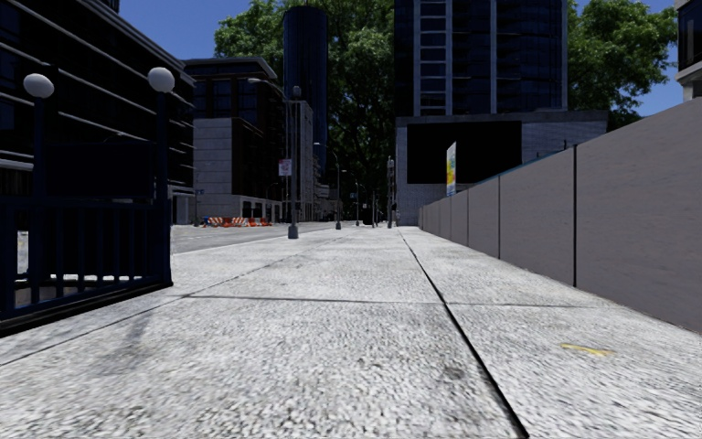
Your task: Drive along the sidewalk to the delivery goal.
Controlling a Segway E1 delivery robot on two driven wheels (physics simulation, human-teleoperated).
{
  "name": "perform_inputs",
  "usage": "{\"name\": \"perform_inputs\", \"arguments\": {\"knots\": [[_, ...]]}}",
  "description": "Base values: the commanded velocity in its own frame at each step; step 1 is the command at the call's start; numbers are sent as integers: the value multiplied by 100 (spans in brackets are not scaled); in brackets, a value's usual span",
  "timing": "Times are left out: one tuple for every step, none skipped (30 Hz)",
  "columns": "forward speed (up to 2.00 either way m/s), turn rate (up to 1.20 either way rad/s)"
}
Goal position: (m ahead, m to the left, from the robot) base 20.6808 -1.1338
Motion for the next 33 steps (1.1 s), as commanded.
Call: {"name": "perform_inputs", "arguments": {"knots": [[200, 0], [200, 0], [200, 0], [200, 0], [200, 0], [200, 0], [200, 0], [200, 0], [200, 0], [200, 0], [200, 0], [200, 0], [200, 0], [200, 0], [200, 0], [200, 0], [200, 0], [200, 0], [200, 0], [200, 0], [200, 0], [200, 0], [200, 0], [200, 0], [200, 0], [200, 0], [200, 0], [200, 0], [200, 0], [200, 0], [200, 0], [200, 0], [200, 0]]}}
